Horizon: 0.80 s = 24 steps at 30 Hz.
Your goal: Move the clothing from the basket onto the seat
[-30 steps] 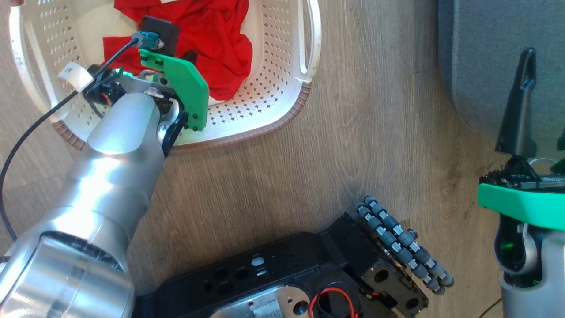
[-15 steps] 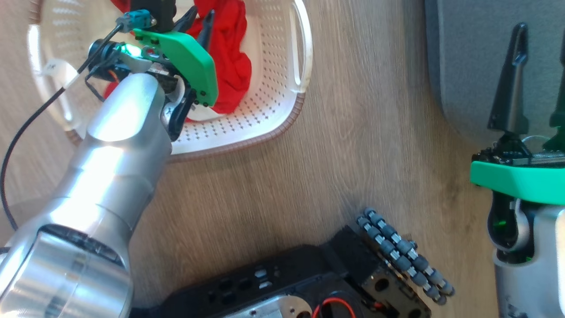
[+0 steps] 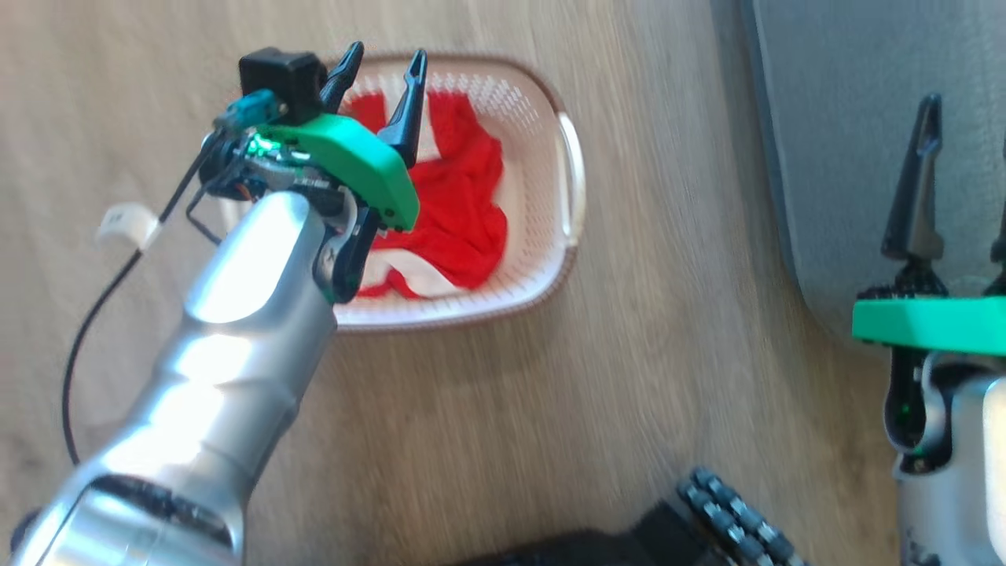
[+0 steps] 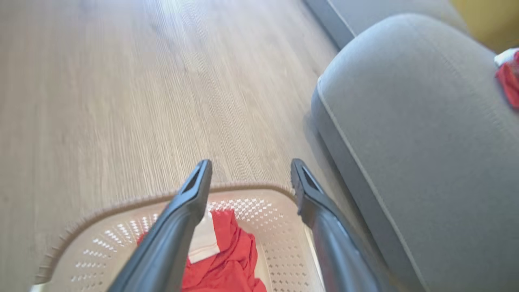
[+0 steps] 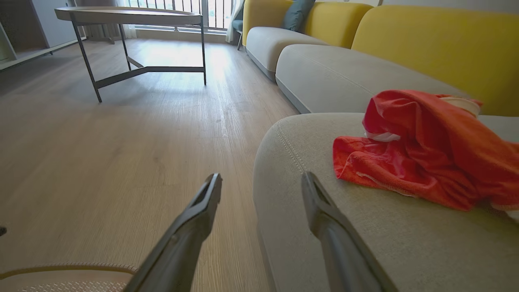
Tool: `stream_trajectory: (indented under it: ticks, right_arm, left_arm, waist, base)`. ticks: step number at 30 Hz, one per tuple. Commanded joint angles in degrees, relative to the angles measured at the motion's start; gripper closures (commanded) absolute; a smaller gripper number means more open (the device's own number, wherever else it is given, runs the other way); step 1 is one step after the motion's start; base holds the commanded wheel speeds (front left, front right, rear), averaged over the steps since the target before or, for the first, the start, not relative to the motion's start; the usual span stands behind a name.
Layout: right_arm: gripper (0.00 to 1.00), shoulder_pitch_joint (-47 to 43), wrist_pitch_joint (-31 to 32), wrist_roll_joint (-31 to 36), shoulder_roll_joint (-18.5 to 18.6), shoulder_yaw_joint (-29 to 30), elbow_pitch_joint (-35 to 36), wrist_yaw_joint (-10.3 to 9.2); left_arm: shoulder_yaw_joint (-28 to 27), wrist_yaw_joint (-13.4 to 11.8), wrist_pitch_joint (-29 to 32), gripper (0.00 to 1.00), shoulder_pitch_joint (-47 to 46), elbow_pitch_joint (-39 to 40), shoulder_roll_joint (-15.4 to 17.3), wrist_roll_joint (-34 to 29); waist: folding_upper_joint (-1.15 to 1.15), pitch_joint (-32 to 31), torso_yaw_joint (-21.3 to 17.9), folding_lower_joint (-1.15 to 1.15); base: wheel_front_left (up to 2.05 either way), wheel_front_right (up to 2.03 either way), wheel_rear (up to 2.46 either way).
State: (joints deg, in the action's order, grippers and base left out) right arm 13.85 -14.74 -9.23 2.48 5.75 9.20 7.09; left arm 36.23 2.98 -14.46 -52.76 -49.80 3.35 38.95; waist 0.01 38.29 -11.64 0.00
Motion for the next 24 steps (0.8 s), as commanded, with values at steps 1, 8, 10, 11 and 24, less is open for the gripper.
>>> stream_trajectory:
  ticks: [1, 8, 10, 11, 24]
  right_arm:
    - [0.00, -2.3, -0.3, 0.5, 0.4, -0.5, 1.1, 0.40]
    - [0.00, -4.8, -0.3, 2.8, 0.4, 1.5, -1.5, 0.40]
    - [0.00, -5.5, -0.3, 3.3, 0.4, 1.9, -2.0, 0.40]
    - [0.00, -5.8, -0.3, 3.6, 0.4, 2.1, -2.4, 0.40]
    - [0.00, -11.9, -0.3, 4.7, 0.4, 3.6, -5.0, 0.40]
  left_arm:
    - [-1.9, -0.4, -0.5, 0.00, 1.8, 2.2, 1.5, -0.6]
    - [-9.3, -2.3, -0.5, 0.00, 12.9, 13.2, 5.7, -4.7]
    - [-11.2, -2.6, -0.5, 0.00, 16.2, 15.9, 7.1, -5.9]
    - [-12.1, -2.9, -0.5, 0.00, 17.8, 17.1, 7.7, -6.5]
    - [-23.7, -4.4, -0.5, 0.00, 36.2, 32.2, 11.0, -12.3]
  waist:
    - [-0.01, -5.8, 3.8, 0.00]
    - [-0.01, -13.0, 7.8, 0.00]
    - [-0.01, -14.8, 8.7, 0.00]
    - [-0.01, -15.8, 9.2, 0.00]
    - [-0.01, -25.9, 12.8, 0.00]
  base:
    - [0.00, 0.00, 0.00]
    - [0.00, 0.00, 0.00]
    - [0.00, 0.00, 0.00]
    - [0.00, 0.00, 0.00]
    - [0.00, 0.00, 0.00]
